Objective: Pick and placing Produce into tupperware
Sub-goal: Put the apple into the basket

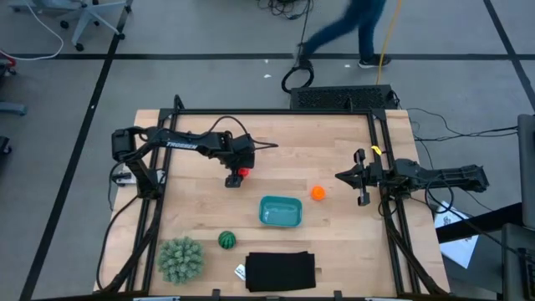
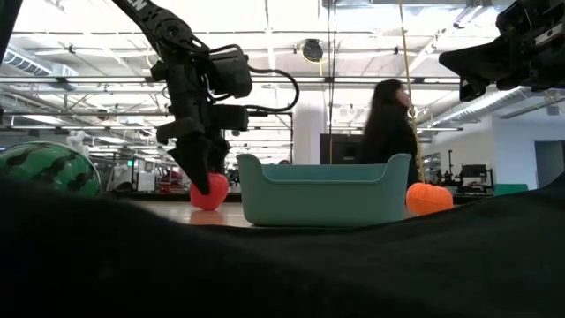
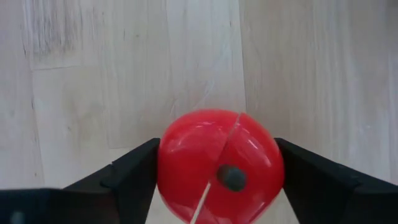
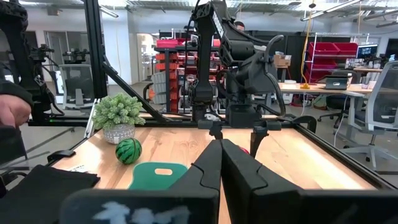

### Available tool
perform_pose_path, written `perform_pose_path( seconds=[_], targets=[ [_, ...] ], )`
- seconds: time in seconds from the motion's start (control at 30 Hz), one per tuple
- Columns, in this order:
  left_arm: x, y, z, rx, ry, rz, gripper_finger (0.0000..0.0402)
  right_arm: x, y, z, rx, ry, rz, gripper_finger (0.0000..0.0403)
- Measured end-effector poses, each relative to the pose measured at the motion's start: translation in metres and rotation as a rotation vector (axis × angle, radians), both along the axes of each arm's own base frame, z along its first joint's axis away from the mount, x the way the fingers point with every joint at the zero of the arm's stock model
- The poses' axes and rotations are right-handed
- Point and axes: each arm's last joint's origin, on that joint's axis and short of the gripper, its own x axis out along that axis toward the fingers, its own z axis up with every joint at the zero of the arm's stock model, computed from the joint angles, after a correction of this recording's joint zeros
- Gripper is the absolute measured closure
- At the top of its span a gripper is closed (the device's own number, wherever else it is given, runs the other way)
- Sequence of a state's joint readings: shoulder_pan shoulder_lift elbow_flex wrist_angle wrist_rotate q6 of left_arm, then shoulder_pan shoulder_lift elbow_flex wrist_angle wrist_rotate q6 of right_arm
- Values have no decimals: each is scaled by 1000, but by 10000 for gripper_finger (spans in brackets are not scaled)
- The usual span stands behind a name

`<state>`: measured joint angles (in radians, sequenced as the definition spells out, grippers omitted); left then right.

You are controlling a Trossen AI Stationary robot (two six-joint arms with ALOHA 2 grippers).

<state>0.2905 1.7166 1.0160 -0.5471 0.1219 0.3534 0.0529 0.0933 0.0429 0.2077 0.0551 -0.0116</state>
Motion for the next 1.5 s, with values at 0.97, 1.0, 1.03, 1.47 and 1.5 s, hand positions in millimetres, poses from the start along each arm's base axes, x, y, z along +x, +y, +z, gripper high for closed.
perform_pose_path(
  seconds=[0.97,1.0,1.03,1.47,1.5],
  targets=[
    [13,5,42,55,40,-19,122,0,0,0,-3,-1,0,403],
    [15,6,46,56,36,-21,118,0,0,0,-3,-1,0,403],
    [17,6,51,58,31,-23,115,0,0,0,-3,-3,0,403],
    [32,1,103,86,-44,-68,121,0,0,1,-3,-5,0,403],
    [32,1,106,86,-45,-68,119,0,0,0,-2,-5,0,403]
  ],
)
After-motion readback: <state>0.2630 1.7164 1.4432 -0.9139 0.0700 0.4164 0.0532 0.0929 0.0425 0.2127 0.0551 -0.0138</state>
